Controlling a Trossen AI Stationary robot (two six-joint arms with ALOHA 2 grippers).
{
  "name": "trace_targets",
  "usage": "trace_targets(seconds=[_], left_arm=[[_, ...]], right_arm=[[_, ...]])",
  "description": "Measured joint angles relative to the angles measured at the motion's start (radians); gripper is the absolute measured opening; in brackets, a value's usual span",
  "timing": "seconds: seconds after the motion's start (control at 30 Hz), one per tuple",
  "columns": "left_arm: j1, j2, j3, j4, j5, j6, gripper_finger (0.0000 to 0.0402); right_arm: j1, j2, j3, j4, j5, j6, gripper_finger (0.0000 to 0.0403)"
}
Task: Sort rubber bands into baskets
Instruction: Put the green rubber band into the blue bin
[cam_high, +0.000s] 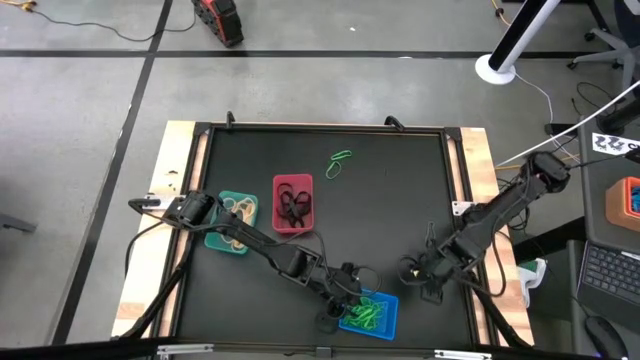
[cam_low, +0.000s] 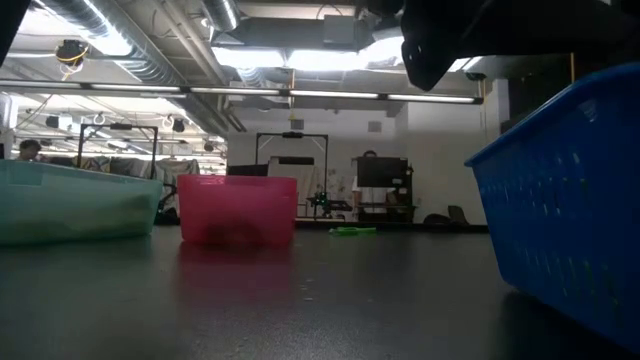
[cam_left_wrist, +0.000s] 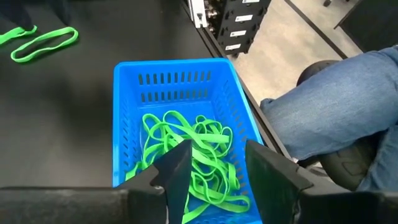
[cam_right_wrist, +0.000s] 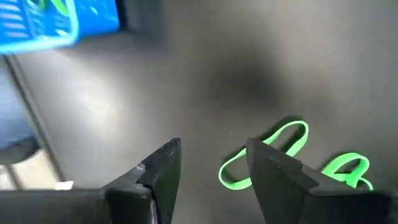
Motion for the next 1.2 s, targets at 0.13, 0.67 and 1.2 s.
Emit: trace_targets(seconds=[0.13,0.67,1.2], left_arm=[[0.000,0.000,0.000,-0.002,0.000,0.000,0.0150],[0.000,0.000,0.000,-0.003,0.000,0.001,0.0150],[0.000,0.000,0.000,-0.001,0.000,0.002,0.0150]], right_arm=[[0.072,0.047,0.000,0.000,0.043,0.049,0.0182],[0.184,0.245,0.004,-0.004,0.059,0.101,0.0182],[0.182,0.264,0.028,-0.004,0.049,0.095,0.0008]])
